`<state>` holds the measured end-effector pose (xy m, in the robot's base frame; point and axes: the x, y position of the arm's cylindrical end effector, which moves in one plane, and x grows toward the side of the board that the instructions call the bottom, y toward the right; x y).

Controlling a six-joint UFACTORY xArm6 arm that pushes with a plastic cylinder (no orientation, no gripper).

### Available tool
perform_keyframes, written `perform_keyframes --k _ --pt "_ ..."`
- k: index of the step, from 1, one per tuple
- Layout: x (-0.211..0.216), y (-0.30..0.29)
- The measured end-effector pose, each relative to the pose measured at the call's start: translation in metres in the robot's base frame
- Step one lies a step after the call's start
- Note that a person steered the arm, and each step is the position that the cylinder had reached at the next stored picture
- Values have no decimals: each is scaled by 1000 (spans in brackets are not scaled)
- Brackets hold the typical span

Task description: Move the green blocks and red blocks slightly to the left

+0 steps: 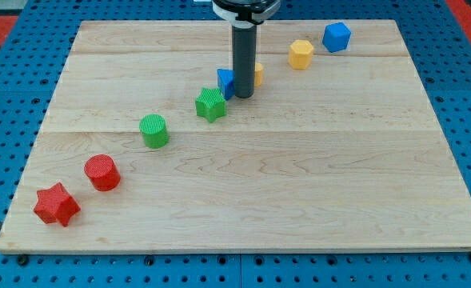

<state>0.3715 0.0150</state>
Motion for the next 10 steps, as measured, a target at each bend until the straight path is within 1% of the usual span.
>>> perform_keyframes --k 1,3,4,5,6,7,8,9,10 --pt "32 14" --pt "37 -57" --pt "45 -46" --pt "99 -3" --pt "124 -64" --pt "110 -127" --pt "102 -154" --pt "138 -146" --pt "161 -157"
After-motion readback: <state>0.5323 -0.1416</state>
